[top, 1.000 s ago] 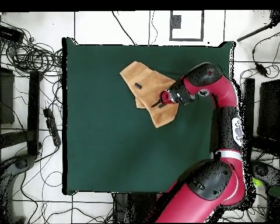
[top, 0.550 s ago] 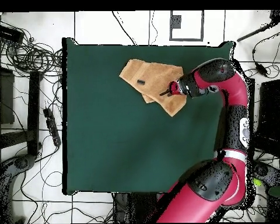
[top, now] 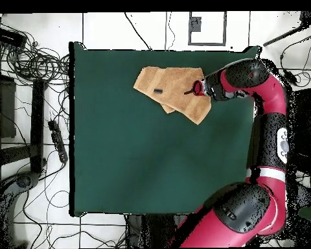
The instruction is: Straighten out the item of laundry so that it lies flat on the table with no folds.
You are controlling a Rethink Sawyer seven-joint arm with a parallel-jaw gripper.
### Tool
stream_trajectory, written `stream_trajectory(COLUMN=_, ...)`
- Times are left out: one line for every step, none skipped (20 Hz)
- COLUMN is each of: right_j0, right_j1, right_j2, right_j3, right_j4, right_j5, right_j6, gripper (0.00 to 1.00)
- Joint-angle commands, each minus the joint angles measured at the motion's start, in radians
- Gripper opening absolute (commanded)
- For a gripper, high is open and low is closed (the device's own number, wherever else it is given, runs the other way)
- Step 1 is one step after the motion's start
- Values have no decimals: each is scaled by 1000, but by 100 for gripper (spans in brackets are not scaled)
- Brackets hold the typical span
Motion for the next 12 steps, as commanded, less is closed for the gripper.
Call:
stream_trajectory(right_j0=59, right_j1=-183, right_j2=-47, right_j3=354, right_j4=-21, right_j5=-268, right_j6=43, gripper=100)
stream_trajectory(right_j0=64, right_j1=-206, right_j2=-56, right_j3=385, right_j4=-27, right_j5=-292, right_j6=58, gripper=100)
stream_trajectory(right_j0=69, right_j1=-228, right_j2=-67, right_j3=415, right_j4=-33, right_j5=-319, right_j6=78, gripper=100)
stream_trajectory(right_j0=74, right_j1=-250, right_j2=-77, right_j3=445, right_j4=-39, right_j5=-347, right_j6=97, gripper=100)
stream_trajectory(right_j0=76, right_j1=-267, right_j2=-84, right_j3=472, right_j4=-41, right_j5=-375, right_j6=115, gripper=100)
stream_trajectory(right_j0=79, right_j1=-283, right_j2=-90, right_j3=495, right_j4=-44, right_j5=-397, right_j6=128, gripper=100)
stream_trajectory(right_j0=86, right_j1=-297, right_j2=-99, right_j3=511, right_j4=-45, right_j5=-415, right_j6=141, gripper=100)
stream_trajectory(right_j0=89, right_j1=-309, right_j2=-105, right_j3=529, right_j4=-43, right_j5=-433, right_j6=151, gripper=100)
stream_trajectory(right_j0=91, right_j1=-317, right_j2=-109, right_j3=542, right_j4=-40, right_j5=-445, right_j6=160, gripper=100)
stream_trajectory(right_j0=95, right_j1=-321, right_j2=-112, right_j3=549, right_j4=-34, right_j5=-444, right_j6=158, gripper=100)
stream_trajectory(right_j0=97, right_j1=-326, right_j2=-113, right_j3=559, right_j4=-31, right_j5=-449, right_j6=151, gripper=100)
stream_trajectory(right_j0=99, right_j1=-330, right_j2=-117, right_j3=574, right_j4=-23, right_j5=-453, right_j6=155, gripper=100)
